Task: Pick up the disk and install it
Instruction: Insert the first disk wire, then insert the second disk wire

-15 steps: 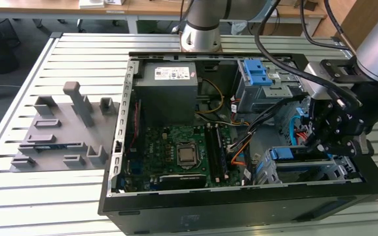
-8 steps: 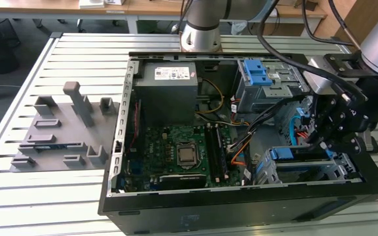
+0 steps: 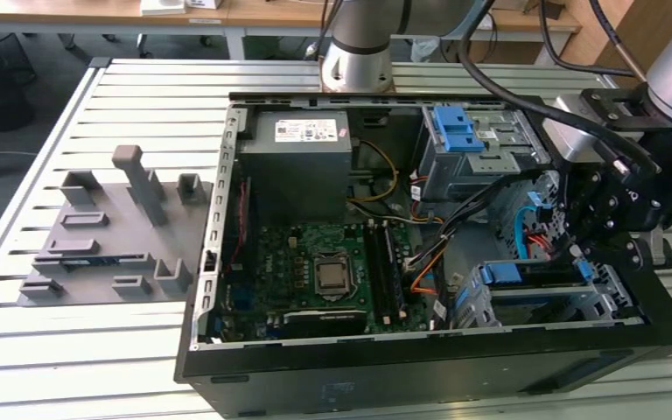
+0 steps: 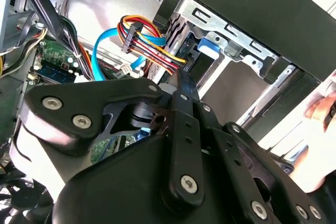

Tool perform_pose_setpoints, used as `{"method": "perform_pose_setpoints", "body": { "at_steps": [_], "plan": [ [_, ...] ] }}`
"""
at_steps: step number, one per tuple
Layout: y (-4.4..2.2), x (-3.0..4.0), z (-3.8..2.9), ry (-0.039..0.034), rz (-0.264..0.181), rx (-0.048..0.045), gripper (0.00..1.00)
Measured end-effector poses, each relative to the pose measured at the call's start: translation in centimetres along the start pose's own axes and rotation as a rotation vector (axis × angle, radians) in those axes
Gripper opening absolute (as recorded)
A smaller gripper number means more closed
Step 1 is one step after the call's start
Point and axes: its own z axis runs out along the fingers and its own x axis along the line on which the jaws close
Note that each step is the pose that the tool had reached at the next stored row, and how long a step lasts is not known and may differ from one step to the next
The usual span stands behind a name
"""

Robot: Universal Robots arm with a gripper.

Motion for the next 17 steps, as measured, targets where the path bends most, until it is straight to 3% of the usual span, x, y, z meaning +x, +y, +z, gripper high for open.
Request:
{"method": "perform_pose_setpoints", "body": {
  "at_steps": [17],
  "plan": [
    [0.16,0.00,-0.04,0.0005,0.000,0.0031,0.11]
  ]
}}
